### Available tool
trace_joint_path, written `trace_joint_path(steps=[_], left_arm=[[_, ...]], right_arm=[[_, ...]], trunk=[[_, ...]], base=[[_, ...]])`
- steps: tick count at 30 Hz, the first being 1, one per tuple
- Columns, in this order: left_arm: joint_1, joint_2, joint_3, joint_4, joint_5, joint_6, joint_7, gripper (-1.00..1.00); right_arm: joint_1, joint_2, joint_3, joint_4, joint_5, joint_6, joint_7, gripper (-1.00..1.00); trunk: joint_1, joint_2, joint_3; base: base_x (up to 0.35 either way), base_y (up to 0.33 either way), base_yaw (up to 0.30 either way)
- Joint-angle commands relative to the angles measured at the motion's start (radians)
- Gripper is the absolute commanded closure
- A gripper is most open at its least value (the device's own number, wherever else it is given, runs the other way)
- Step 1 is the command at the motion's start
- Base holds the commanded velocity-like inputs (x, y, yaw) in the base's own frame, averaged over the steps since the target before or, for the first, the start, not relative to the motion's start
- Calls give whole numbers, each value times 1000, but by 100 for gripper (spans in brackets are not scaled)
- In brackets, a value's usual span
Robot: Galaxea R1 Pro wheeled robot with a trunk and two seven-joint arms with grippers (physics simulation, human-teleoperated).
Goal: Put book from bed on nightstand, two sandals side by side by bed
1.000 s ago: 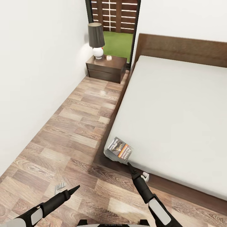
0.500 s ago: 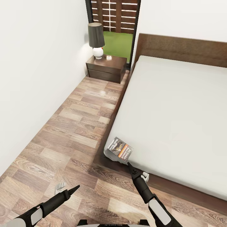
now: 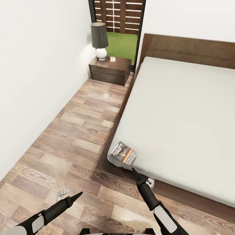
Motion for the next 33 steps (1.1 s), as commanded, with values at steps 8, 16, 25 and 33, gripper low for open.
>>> trace_joint_path(steps=[8, 16, 25, 33], left_arm=[[0, 0, -5, 1, 5, -4, -2, -100], [0, 0, -5, 1, 5, -4, -2, -100], [0, 0, -5, 1, 4, -4, -3, -100], [0, 0, -5, 1, 5, -4, -4, -100]], right_arm=[[0, -1, 4, 1, -10, 0, 3, -100], [0, -1, 4, 1, -10, 0, 3, -100], [0, -1, 1, 1, -10, -2, 3, -100], [0, -1, -1, 2, -10, -4, 2, -100]], trunk=[[31, -57, -26], [61, -113, -51], [96, -176, -79], [127, -232, -104]], base=[[0, 0, 0], [0, 0, 0], [0, 0, 0], [0, 0, 0]])
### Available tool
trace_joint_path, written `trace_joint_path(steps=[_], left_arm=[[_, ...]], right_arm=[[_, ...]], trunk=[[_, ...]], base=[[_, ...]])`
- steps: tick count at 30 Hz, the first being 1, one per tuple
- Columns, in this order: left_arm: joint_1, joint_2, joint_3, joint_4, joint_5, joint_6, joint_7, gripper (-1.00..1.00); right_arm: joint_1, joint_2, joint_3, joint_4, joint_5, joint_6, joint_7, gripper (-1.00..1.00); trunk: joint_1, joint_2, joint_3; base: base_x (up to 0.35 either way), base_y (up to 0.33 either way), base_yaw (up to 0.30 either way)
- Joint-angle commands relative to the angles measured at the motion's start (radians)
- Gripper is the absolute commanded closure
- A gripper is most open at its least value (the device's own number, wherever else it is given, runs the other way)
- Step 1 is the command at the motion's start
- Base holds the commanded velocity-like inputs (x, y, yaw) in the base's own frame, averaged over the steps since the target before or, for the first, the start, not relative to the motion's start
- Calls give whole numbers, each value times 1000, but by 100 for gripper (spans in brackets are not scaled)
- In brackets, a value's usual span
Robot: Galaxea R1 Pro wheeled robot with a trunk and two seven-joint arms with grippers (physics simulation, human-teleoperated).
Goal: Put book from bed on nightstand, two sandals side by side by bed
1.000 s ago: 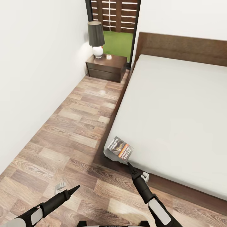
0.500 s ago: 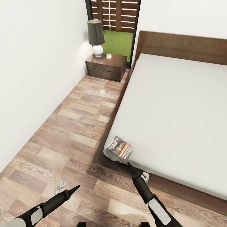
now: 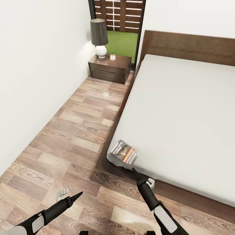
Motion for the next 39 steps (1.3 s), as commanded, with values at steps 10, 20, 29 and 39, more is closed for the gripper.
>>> trace_joint_path(steps=[10, 20, 29, 39], left_arm=[[0, 1, -5, 1, 5, -4, -3, -100], [0, 1, -5, 1, 5, -4, -2, -100], [0, 1, -5, 1, 5, -4, -3, -100], [0, 1, -5, 1, 5, -3, -3, -100]], right_arm=[[-1, -1, 5, 2, -10, 0, 3, -100], [-1, -1, 5, 2, -10, 1, 3, -100], [-1, -1, 5, 2, -10, 1, 3, -100], [-1, -1, 5, 2, -10, 1, 3, -100]], trunk=[[38, -71, -32], [77, -141, -63], [104, -190, -85], [104, -190, -85]], base=[[0, 0, 0], [0, 0, 0], [0, 0, 0], [0, 18, 0]])
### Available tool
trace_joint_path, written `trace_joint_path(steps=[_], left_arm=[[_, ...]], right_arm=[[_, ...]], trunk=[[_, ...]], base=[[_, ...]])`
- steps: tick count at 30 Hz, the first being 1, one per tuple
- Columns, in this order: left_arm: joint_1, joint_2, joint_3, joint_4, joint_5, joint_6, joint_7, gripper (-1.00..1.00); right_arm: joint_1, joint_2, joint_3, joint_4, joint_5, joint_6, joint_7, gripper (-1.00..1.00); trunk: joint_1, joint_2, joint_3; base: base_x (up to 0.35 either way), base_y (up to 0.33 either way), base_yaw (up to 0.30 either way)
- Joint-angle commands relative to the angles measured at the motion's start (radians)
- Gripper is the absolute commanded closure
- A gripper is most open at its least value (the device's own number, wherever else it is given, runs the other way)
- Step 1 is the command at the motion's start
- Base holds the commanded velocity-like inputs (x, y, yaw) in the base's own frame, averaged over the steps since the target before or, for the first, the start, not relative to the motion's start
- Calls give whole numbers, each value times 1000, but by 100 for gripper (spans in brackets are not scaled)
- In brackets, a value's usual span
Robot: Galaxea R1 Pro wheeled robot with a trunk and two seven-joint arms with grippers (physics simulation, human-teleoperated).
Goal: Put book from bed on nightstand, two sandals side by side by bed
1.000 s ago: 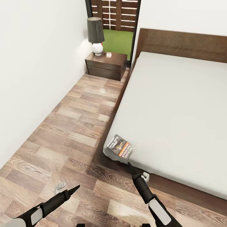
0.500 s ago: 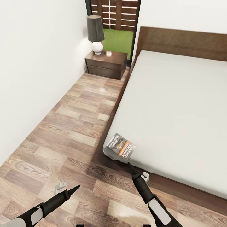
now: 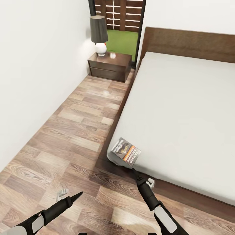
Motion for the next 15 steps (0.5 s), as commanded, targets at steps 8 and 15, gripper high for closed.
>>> trace_joint_path(steps=[8, 15], left_arm=[[0, 0, -5, 1, 5, -5, 0, -100], [0, -1, -6, 1, 4, -5, 4, -100]], right_arm=[[-1, 0, 4, 0, -10, 0, 3, -100], [-1, -1, 4, -1, -10, 0, 3, -100]], trunk=[[0, 0, 0], [0, 0, 0]], base=[[0, 214, 0], [10, 23, 0]])
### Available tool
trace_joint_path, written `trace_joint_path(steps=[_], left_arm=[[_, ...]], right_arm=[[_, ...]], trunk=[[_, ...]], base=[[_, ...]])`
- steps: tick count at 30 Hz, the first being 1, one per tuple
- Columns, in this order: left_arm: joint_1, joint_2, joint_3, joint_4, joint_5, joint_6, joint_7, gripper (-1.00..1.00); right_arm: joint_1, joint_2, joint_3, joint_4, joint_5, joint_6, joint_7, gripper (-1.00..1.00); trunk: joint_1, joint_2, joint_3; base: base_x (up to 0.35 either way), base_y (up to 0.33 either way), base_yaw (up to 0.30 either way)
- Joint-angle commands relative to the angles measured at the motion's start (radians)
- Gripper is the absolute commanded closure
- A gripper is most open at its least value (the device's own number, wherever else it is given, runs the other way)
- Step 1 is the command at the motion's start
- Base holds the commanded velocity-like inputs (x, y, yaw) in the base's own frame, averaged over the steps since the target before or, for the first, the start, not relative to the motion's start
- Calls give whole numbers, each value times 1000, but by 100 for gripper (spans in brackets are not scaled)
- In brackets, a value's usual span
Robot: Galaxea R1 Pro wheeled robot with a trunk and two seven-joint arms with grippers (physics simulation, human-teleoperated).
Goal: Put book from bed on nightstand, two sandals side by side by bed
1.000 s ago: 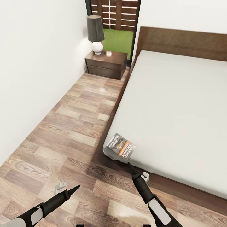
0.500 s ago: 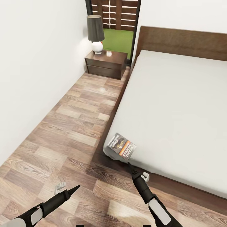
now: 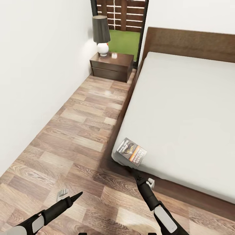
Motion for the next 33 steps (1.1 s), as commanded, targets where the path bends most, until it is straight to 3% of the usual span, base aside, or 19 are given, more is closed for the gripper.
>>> trace_joint_path(steps=[1, 16, 23, 33], left_arm=[[0, 0, -5, 1, 5, -4, -2, -100], [0, 0, -5, 1, 6, -4, -1, -100], [0, 0, -5, 1, 6, -4, -2, -100], [0, 0, -5, 1, 6, -4, -3, -100]], right_arm=[[-1, -1, 4, 1, -10, 0, 3, -100], [-1, 0, -6, -2, -17, -5, 5, -100], [0, 0, -24, 0, -149, -15, 4, -100], [0, -1, -25, 1, -171, -15, 3, -100]], trunk=[[0, 0, 0], [0, 0, 0], [0, 0, 0], [0, 0, 0]], base=[[113, 3, 0], [35, 0, 0], [0, 0, 0], [0, 0, 0]])
